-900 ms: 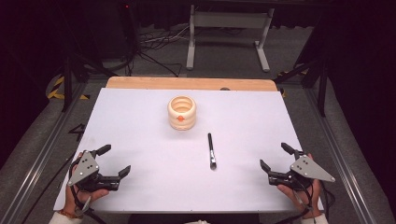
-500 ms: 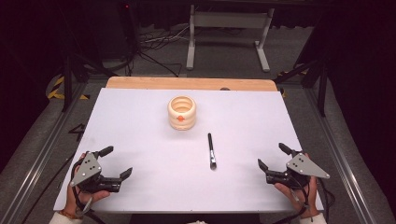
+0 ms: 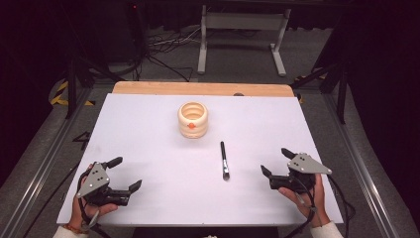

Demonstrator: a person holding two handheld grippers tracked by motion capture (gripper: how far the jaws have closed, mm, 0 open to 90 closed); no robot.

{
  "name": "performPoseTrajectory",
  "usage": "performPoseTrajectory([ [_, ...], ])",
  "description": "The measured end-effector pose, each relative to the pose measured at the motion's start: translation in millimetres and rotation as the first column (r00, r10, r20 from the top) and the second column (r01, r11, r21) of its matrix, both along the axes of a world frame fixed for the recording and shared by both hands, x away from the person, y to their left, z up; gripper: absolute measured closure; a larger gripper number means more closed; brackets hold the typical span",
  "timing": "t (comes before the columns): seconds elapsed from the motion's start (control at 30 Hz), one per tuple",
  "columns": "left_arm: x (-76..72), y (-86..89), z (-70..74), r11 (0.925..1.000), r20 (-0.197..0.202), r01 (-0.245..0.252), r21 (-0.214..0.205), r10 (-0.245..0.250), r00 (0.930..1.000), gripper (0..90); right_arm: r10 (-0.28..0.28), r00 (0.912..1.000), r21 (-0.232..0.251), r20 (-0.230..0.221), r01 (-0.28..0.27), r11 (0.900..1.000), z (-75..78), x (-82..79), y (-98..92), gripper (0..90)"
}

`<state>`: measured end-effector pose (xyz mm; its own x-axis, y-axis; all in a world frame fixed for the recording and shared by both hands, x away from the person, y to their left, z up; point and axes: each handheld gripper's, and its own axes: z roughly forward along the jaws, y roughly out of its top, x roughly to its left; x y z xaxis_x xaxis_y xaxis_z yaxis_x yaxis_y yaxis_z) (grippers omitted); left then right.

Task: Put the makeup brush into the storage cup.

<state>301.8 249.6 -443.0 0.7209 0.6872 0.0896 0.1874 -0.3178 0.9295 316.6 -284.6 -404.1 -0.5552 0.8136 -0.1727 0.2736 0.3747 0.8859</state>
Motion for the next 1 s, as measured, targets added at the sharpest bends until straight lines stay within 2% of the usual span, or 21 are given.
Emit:
performPoseTrajectory([
  [0.07, 0.1, -0.8, 0.0, 1.0000, -0.006, 0.006, 0.003, -0.006, 1.0000, 5.0, 0.002, 0.9999, -0.006, -0.013, -0.002, 1.0000, 0.8, 1.8, 3.3, 13.2],
  [0.1, 0.3, -1.4, -0.4, 1.0000, -0.004, 0.006, 0.005, -0.006, 1.0000, 5.0, 0.011, 0.9991, -0.015, -0.041, -0.011, 0.9998, 1.7, 5.4, 9.6, 13.5],
  [0.13, 0.5, -1.7, -0.6, 0.9999, -0.004, 0.009, 0.008, -0.009, 1.0000, 5.0, 0.012, 0.9963, -0.046, -0.085, -0.016, 0.9988, 2.7, 11.3, 21.6, 14.5],
  [0.23, 0.6, -1.1, -1.1, 0.9999, -0.009, 0.012, 0.004, -0.012, 0.9999, 5.0, -0.001, 0.9866, -0.074, -0.163, -0.012, 0.9972, 2.0, 22.0, 40.2, 15.9],
  [0.3, 0.5, -0.7, -1.1, 0.9999, -0.010, 0.013, -0.002, -0.013, 0.9999, 5.1, -0.013, 0.9828, -0.083, -0.184, -0.002, 0.9965, 1.1, 25.0, 45.7, 16.1],
  [0.37, 0.2, -0.5, -1.3, 0.9999, -0.014, 0.016, -0.002, -0.016, 0.9998, 5.2, -0.023, 0.9731, -0.107, -0.229, -0.001, 0.9942, -0.9, 33.6, 63.1, 18.3],
  [0.4, -0.3, 0.1, -1.2, 0.9998, -0.014, 0.021, -0.007, -0.021, 0.9997, 5.1, -0.036, 0.9611, -0.118, -0.274, 0.004, 0.9930, -1.3, 39.4, 77.3, 19.1],
  [0.47, -0.3, 0.2, -1.2, 0.9997, -0.015, 0.022, -0.007, -0.023, 0.9996, 5.1, -0.028, 0.9471, -0.108, -0.320, -0.007, 0.9941, -0.8, 43.9, 87.1, 20.1],
  [0.5, -0.1, 0.1, -1.7, 0.9996, -0.016, 0.026, -0.013, -0.026, 0.9995, 5.1, -0.041, 0.9369, -0.108, -0.347, 0.004, 0.9941, -0.1, 48.1, 94.4, 20.9],
  [0.53, 0.0, 0.3, -1.9, 0.9995, -0.021, 0.029, -0.015, -0.029, 0.9994, 5.1, -0.041, 0.9369, -0.108, -0.347, 0.004, 0.9941, -0.1, 48.1, 94.4, 20.9],
  [0.57, 0.2, -0.5, -2.4, 0.9994, -0.030, 0.033, -0.014, -0.033, 0.9990, 5.1, -0.047, 0.9278, -0.108, -0.370, 0.007, 0.9941, 0.0, 51.8, 100.1, 21.5],
  [0.6, 0.3, -0.7, -2.5, 0.9993, -0.031, 0.036, -0.013, -0.036, 0.9988, 5.1, -0.059, 0.9087, -0.103, -0.413, 0.018, 0.9945, -1.2, 60.2, 112.2, 25.3],
  [0.63, 0.2, -0.8, -2.6, 0.9991, -0.033, 0.041, -0.013, -0.041, 0.9986, 5.1, -0.059, 0.9087, -0.103, -0.413, 0.018, 0.9945, -1.2, 60.2, 112.2, 25.3],
  [0.67, 0.0, -1.0, -2.6, 0.9990, -0.033, 0.043, -0.014, -0.044, 0.9985, 5.1, -0.061, 0.9016, -0.096, -0.428, 0.022, 0.9951, -2.4, 62.8, 115.8, 28.7],
  [0.7, -0.1, -0.9, -2.5, 0.9988, -0.034, 0.046, -0.015, -0.047, 0.9983, 5.1, -0.069, 0.8881, -0.113, -0.454, 0.019, 0.9934, -5.7, 67.1, 123.0, 30.0],
  [0.73, 0.0, -0.9, -2.6, 0.9988, -0.037, 0.045, -0.017, -0.046, 0.9983, 5.1, -0.072, 0.8804, -0.132, -0.469, 0.011, 0.9912, -8.7, 70.3, 128.5, 30.5],
  [0.77, 0.3, -0.8, -2.9, 0.9989, -0.042, 0.045, -0.013, -0.045, 0.9981, 5.2, -0.096, 0.8626, -0.159, -0.497, 0.019, 0.9871, -14.7, 77.5, 136.0, 34.3],
  [0.87, 0.5, -0.5, -3.1, 0.9988, -0.043, 0.048, -0.015, -0.048, 0.9979, 5.3, -0.138, 0.8393, -0.201, -0.526, 0.035, 0.9791, -20.9, 88.1, 140.7, 38.4],
  [0.9, 0.5, -0.5, -3.1, 0.9988, -0.043, 0.048, -0.015, -0.048, 0.9979, 5.4, -0.138, 0.8393, -0.201, -0.526, 0.035, 0.9791, -20.9, 88.1, 140.7, 38.4],
  [0.97, 0.5, -0.9, -3.2, 0.9988, -0.047, 0.047, -0.012, -0.048, 0.9978, 5.4, -0.153, 0.8190, -0.214, -0.553, 0.039, 0.9761, -25.3, 93.9, 142.1, 44.8],
  [1.0, 0.6, -1.4, -3.4, 0.9991, -0.051, 0.041, -0.006, -0.041, 0.9978, 5.5, -0.172, 0.8060, -0.239, -0.566, 0.040, 0.9703, -29.0, 96.6, 144.6, 49.1],
])
